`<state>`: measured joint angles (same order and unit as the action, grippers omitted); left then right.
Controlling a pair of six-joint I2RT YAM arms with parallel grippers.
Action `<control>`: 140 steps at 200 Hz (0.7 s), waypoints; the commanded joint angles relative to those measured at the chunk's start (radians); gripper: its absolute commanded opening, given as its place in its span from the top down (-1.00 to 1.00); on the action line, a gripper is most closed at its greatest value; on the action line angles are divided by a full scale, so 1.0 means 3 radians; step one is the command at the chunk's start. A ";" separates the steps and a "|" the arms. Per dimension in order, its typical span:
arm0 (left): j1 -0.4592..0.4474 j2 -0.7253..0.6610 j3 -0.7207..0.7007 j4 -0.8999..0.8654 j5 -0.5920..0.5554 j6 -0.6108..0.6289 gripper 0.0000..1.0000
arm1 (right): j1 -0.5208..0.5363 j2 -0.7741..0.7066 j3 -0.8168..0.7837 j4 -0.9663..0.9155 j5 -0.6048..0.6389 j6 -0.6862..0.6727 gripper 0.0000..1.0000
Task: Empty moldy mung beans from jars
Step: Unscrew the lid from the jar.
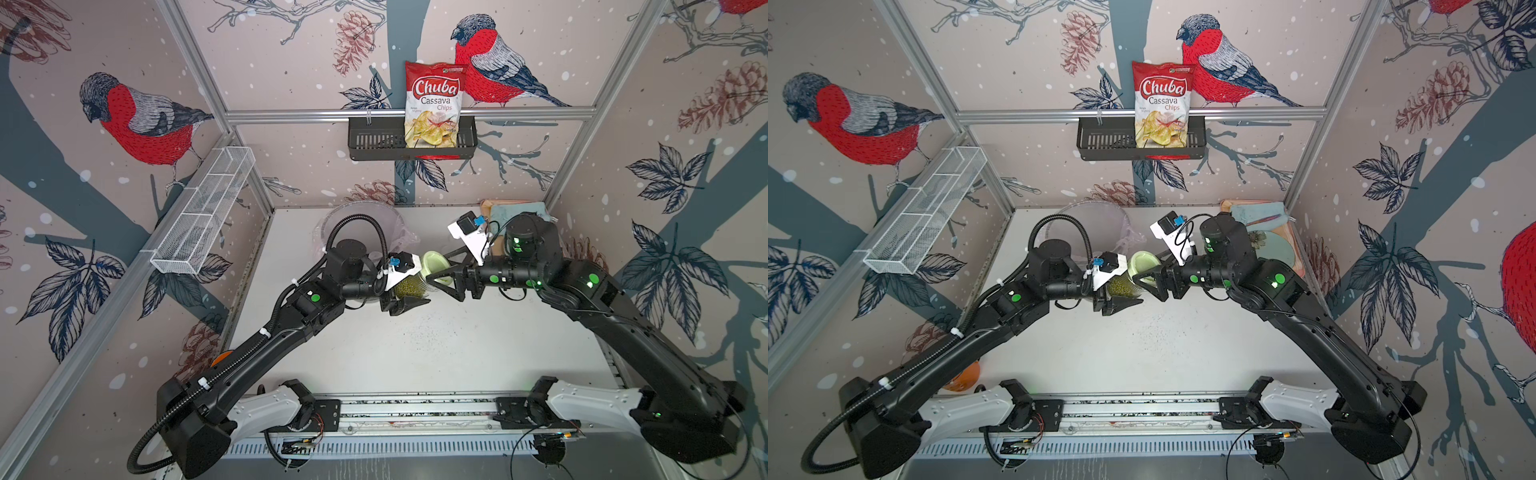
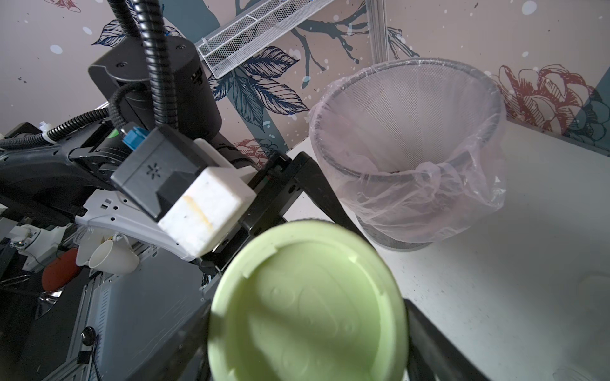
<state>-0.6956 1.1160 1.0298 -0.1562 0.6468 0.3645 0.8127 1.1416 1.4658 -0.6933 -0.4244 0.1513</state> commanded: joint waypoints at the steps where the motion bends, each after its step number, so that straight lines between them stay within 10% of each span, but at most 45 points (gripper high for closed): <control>1: 0.0012 -0.0018 0.0014 0.0259 0.0003 -0.0029 1.00 | -0.0025 -0.0041 0.0038 0.0078 0.0027 -0.0064 -0.54; 140: 0.0011 -0.0029 0.0062 0.0260 -0.0006 -0.0029 1.00 | -0.0009 -0.0083 -0.0129 -0.0091 0.0193 -0.0037 -0.99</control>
<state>-0.6949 1.1164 1.0321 -0.1688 0.6273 0.3626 0.8112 1.1278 1.4349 -0.7055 -0.3931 0.1341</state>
